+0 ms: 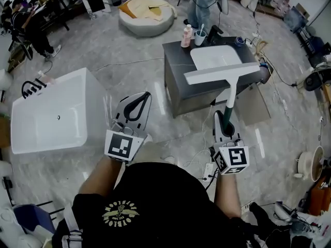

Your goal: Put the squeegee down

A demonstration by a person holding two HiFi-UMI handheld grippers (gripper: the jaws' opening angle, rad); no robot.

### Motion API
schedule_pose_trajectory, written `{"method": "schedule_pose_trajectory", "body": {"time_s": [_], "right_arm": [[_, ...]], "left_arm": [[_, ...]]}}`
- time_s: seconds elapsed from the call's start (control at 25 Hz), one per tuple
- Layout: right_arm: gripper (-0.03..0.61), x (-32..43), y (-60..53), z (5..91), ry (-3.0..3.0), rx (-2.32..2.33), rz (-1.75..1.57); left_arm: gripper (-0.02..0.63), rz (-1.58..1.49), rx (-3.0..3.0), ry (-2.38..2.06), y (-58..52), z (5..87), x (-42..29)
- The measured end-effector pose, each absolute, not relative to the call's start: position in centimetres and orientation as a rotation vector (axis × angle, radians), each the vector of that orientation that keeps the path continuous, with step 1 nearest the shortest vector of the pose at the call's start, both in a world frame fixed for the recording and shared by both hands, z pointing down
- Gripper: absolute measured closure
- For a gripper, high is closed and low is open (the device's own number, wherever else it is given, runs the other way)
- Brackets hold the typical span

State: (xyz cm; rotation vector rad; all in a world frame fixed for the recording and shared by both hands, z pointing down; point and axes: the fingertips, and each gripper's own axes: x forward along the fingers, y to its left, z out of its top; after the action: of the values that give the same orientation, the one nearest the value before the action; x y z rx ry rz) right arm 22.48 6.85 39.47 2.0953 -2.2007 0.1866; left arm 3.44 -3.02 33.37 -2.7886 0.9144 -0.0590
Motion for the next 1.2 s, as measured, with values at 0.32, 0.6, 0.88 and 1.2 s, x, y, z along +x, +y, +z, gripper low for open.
{"method": "schedule_pose_trajectory", "body": {"time_s": [0.32,0.6,0.88,1.2], "right_arm": [[0.546,22.3,4.9,39.7,-2.209,2.084,0.188],[0.546,22.4,1.8,39.7,-2.194,2.068,0.195],[0.546,23.2,-2.0,40.2,-2.187,2.058,0.196],[0.546,24.1,-6.8,41.1,-2.196,2.048,0.226]], "left_arm": [[0.589,-0.089,-2.789,0.872,-4.5,33.9,4.3],[0.589,-0.096,-2.809,0.855,-7.7,34.1,5.1],[0.589,-0.111,-2.821,0.844,-11.6,35.1,6.5],[0.589,-0.162,-2.843,0.825,-16.1,36.7,8.0]]}}
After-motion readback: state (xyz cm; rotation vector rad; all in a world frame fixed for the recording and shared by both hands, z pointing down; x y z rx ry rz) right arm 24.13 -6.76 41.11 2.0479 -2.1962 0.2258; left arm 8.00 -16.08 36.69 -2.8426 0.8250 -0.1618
